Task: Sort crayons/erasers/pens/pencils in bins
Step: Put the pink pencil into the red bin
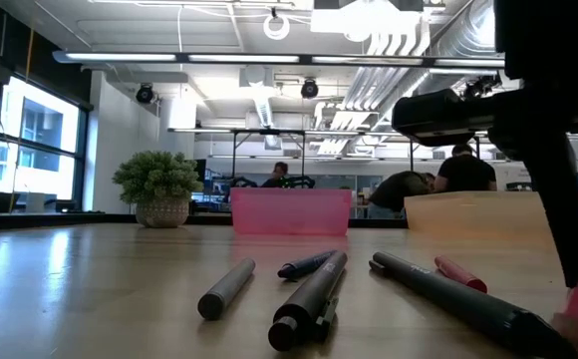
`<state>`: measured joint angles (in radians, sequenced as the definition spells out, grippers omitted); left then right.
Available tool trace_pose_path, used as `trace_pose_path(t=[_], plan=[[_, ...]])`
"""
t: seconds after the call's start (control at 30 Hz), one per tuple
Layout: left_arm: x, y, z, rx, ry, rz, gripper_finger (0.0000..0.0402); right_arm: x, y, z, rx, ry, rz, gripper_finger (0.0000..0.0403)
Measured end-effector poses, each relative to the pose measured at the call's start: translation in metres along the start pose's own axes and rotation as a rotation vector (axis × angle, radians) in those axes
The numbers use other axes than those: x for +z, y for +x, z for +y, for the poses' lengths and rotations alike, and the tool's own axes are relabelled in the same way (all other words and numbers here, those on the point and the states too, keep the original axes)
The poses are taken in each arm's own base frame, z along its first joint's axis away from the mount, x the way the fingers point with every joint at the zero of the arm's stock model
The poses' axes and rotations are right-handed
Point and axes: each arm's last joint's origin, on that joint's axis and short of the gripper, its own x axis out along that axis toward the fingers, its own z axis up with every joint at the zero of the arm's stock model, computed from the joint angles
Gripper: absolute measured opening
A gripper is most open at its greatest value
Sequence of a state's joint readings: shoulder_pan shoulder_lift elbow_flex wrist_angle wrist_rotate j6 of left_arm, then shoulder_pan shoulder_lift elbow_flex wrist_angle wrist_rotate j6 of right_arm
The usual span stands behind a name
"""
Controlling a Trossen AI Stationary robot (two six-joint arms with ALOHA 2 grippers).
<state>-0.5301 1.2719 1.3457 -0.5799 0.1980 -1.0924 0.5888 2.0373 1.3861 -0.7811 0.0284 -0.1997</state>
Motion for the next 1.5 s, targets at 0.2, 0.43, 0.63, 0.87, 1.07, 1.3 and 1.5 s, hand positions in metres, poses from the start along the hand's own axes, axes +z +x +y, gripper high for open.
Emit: trace_pose_path(t=[0.2, 0.43, 0.63, 0.87, 1.07, 1.3, 1.5], plan=[[-0.003, -0.032, -0.001, 0.022, 0.068, -0.097, 0.0119, -0.001, 0.0, -0.001, 0.001, 0.058, 0.005, 0.0003], [-0.01, -0.077, 0.017, 0.232, 0.062, -0.236, 0.0119, -0.006, -0.004, -0.009, 0.011, 0.13, 0.03, 0.0002], [-0.012, -0.098, 0.022, 0.258, 0.056, -0.3, 0.0119, -0.013, -0.017, -0.017, 0.017, 0.175, 0.039, 0.0001], [-0.012, -0.1, 0.023, 0.288, 0.122, -0.322, 0.0119, -0.019, -0.035, -0.034, -0.004, 0.257, -0.007, 0.0], [-0.011, -0.098, 0.025, 0.333, 0.132, -0.337, 0.0119, -0.027, -0.05, -0.062, -0.037, 0.353, -0.073, 0.0001], [-0.013, -0.098, 0.03, 0.402, 0.133, -0.329, 0.0119, -0.042, -0.069, -0.107, -0.133, 0.519, -0.18, 0.0001], [-0.012, -0.098, 0.031, 0.422, 0.136, -0.356, 0.0119, -0.062, -0.082, -0.151, -0.228, 0.702, -0.286, 0.0001]])
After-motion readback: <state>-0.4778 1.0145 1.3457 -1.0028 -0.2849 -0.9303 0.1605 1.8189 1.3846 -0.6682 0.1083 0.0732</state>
